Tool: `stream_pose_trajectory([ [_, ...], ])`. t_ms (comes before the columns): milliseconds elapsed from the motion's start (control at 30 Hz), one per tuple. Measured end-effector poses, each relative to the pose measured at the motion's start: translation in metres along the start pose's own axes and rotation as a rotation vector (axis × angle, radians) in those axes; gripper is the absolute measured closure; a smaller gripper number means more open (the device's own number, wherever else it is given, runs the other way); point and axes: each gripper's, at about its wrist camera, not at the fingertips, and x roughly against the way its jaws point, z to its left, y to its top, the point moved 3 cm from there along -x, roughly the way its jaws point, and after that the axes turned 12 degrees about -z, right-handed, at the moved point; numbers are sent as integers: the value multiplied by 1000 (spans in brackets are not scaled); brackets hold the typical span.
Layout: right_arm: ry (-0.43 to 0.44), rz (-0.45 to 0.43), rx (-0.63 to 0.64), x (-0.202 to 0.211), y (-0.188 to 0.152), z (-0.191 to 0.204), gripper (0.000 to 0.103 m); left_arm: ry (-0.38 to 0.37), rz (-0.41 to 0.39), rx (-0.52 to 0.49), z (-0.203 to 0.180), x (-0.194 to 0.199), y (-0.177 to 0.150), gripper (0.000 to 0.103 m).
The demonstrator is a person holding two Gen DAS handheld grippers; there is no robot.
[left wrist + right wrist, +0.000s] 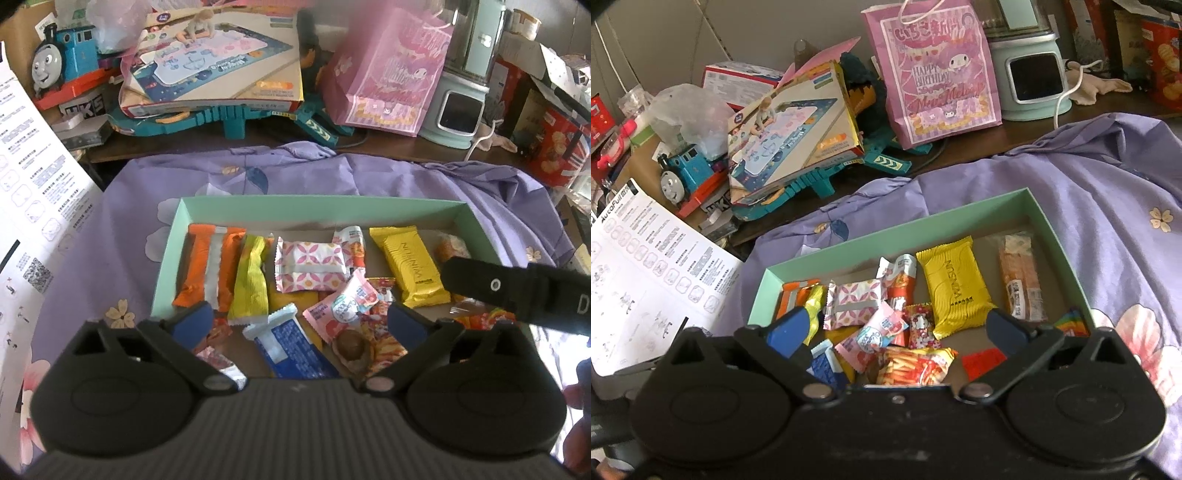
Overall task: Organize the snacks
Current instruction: 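Move both tools to the last loose snacks beside the tray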
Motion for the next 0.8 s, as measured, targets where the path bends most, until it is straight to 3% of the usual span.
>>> stream_pose_trajectory([
  [400,-18,-19,-10,59,-15,-20,0,-34,-20,-36,-16,49,-17,0],
  [800,-146,29,-117,99,-68,-93,0,-94,56,-96,-49,65,-78,0],
])
